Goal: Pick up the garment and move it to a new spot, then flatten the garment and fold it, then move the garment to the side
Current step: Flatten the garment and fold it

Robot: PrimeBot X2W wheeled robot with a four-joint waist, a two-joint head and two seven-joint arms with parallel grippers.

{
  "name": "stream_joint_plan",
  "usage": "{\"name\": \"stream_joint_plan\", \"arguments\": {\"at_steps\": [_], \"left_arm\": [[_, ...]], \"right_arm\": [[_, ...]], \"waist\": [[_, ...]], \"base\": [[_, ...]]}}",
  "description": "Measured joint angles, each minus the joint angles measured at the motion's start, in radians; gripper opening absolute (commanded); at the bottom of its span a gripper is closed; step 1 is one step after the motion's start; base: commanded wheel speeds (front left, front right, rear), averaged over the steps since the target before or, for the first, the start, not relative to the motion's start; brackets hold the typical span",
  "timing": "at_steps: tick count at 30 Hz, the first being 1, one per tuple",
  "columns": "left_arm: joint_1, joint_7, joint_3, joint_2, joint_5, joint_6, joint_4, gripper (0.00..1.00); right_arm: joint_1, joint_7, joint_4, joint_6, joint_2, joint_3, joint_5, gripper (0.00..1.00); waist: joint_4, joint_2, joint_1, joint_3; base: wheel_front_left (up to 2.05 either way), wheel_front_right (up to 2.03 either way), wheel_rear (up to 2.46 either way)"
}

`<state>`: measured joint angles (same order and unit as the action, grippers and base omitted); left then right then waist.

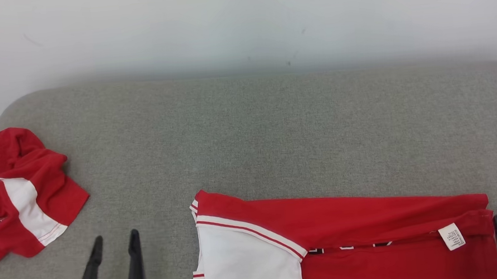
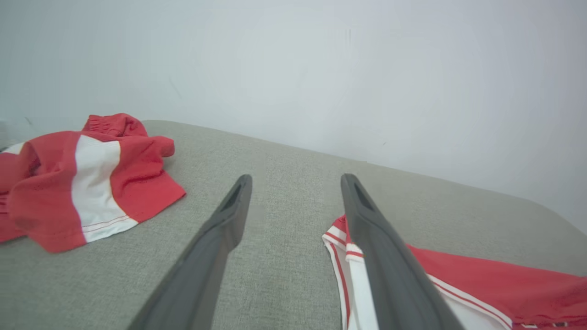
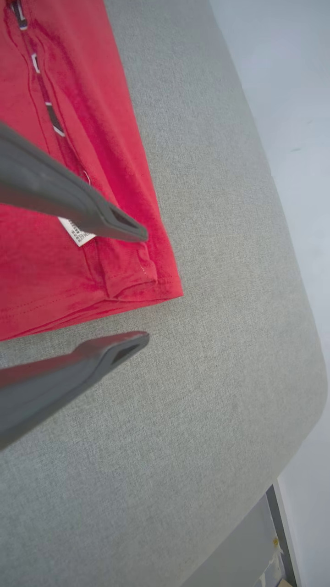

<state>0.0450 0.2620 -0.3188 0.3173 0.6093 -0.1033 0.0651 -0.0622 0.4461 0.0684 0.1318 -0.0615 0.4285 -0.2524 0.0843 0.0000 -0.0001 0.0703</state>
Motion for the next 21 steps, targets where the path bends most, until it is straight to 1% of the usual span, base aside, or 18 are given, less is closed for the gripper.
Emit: {"name": "stream_joint_plan", "arguments": {"at_steps": [2,5,9,13,17,21], "left_arm": [[-0.033,0.0,0.069,-0.033,-0.061,0.018,-0.035,1.0],[-0.072,0.0,0.145,-0.071,-0.118,0.063,-0.059,1.0],[-0.092,0.001,0.21,-0.108,-0.157,0.117,-0.068,1.0],[-0.099,0.0,0.239,-0.136,-0.192,0.157,-0.057,1.0],[-0.097,0.001,0.252,-0.157,-0.213,0.183,-0.044,1.0],[-0.089,0.001,0.256,-0.169,-0.24,0.198,-0.029,1.0]], "right_arm": [[0.001,-0.036,-0.034,0.0,0.006,0.007,0.013,1.0],[0.02,-0.074,-0.092,0.0,0.01,0.025,0.023,1.0],[0.045,-0.094,-0.169,0.0,0.01,0.043,0.037,1.0],[0.084,-0.096,-0.236,0.0,0.01,0.048,0.062,1.0],[0.116,-0.1,-0.304,0.0,0.011,0.048,0.058,1.0],[0.139,-0.117,-0.36,0.0,0.01,0.063,0.077,1.0]], "waist": [[0.002,0.0,0.0,-0.006],[0.004,0.0,0.0,-0.01],[0.009,0.0,0.0,-0.008],[0.015,0.0,0.0,0.002],[0.022,0.0001,0.0001,0.014],[0.031,0.0,0.0002,0.024]], "base": [[0.0,0.0,0.0],[0.0,0.0,0.0],[0.0,0.0,0.0],[0.0,0.0,0.0],[0.0,0.0,0.0],[0.0,0.0,0.0]]}}
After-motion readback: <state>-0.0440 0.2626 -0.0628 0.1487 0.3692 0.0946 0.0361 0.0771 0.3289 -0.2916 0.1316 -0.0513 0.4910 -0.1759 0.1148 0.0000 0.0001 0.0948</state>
